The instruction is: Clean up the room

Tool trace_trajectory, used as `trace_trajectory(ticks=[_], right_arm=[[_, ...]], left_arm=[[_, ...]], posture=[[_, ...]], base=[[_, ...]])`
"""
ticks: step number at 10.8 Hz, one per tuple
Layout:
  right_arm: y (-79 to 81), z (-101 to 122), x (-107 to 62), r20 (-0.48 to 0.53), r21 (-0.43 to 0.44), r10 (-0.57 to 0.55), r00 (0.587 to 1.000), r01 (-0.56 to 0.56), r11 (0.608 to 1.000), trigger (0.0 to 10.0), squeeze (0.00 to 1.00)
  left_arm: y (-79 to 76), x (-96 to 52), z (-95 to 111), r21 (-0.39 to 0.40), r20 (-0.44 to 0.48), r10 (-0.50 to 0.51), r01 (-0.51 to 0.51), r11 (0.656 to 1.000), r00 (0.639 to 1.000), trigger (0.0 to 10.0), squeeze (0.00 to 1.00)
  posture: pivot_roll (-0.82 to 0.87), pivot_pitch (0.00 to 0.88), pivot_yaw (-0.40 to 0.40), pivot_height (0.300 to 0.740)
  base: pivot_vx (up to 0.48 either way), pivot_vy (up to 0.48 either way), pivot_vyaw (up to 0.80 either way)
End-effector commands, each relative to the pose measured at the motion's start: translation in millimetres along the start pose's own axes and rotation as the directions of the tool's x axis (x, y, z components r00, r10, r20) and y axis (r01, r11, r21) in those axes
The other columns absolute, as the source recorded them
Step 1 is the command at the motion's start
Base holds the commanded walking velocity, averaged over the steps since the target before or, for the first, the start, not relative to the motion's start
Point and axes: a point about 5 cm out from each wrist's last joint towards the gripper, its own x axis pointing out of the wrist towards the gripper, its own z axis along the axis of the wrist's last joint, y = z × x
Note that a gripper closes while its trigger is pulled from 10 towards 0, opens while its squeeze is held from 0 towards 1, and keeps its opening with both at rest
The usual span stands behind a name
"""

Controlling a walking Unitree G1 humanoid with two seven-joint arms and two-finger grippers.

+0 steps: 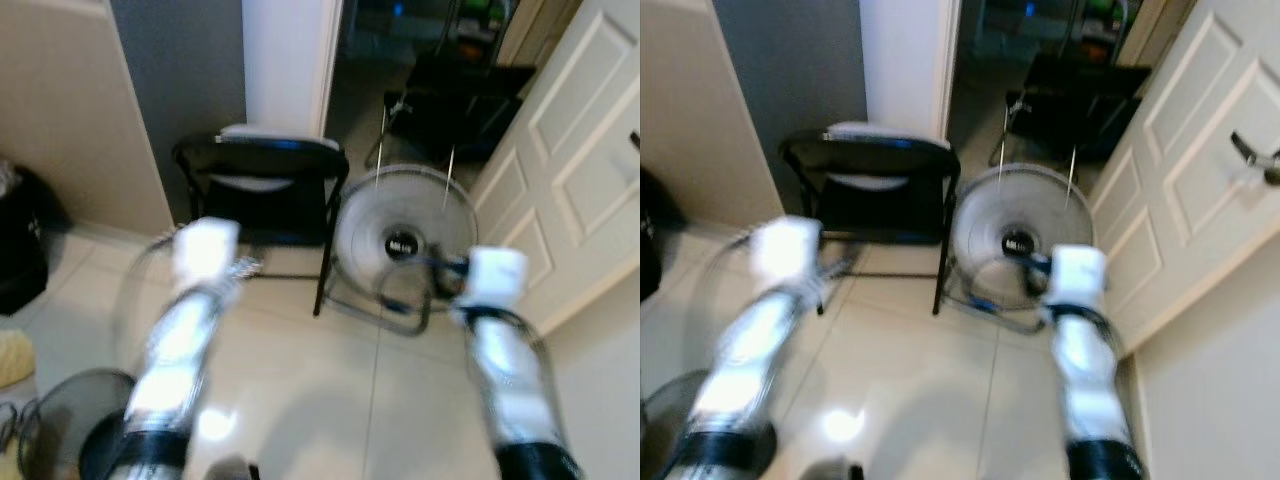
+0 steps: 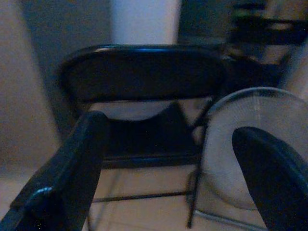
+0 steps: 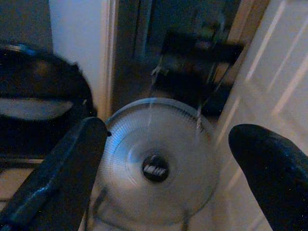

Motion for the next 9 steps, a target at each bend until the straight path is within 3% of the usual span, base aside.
trace_trajectory(ticks=[1, 2, 4, 6, 9], right_arm=[[2.3, 10, -7.9, 0.053, -0.02, 0.037, 0.998, -0.036, 0.999, 10.0, 0.0], [7.3, 9, -15.9, 0.042, -0.01, 0.076, 0.996, -0.075, 0.997, 10.0, 0.0], [12.7, 9, -11.5, 0.004, 0.037, 0.087, 0.996, -0.087, 0.996, 10.0, 0.0], [18.3, 10, -4.0, -0.028, 0.066, 0.108, 0.994, -0.106, 0.992, 10.0, 0.0], [20.9, 7, 0.6, -0.064, 0.096, 0.141, 0.988, -0.134, 0.986, 10.0, 0.0]], left_arm=[[0.4, -5.6, 25, 0.02, 0.1, 0.009, -0.011, 1.0, 0.995, 10.0, 0.0], [-3.9, -10.9, 35, 0.011, 0.136, -0.01, 0.009, 1.0, 0.991, 10.0, 0.0], [-11.9, -12.0, 20, -0.04, 0.059, -0.033, 0.035, 0.999, 0.998, 10.0, 0.0], [-15.4, -12.7, 15, -0.037, 0.012, -0.061, 0.062, 0.997, 0.998, 10.0, 0.0], [-10.7, -4.8, 12, -0.025, -0.016, -0.043, 0.043, 0.999, 0.999, 10.0, 0.0]], posture=[[0.12, 0.0, -0.125, 0.723], [0.12, 0.0, -0.129, 0.723], [0.11, 0.0, -0.123, 0.723], [0.09, 0.0, -0.105, 0.723], [0.09, 0.0, -0.099, 0.723]], base=[[0.0, 0.0, 0.0], [0.0, 0.0, 0.0], [0.0, 0.0, 0.0], [0.0, 0.0, 0.0], [0.0, 0.0, 0.75]])
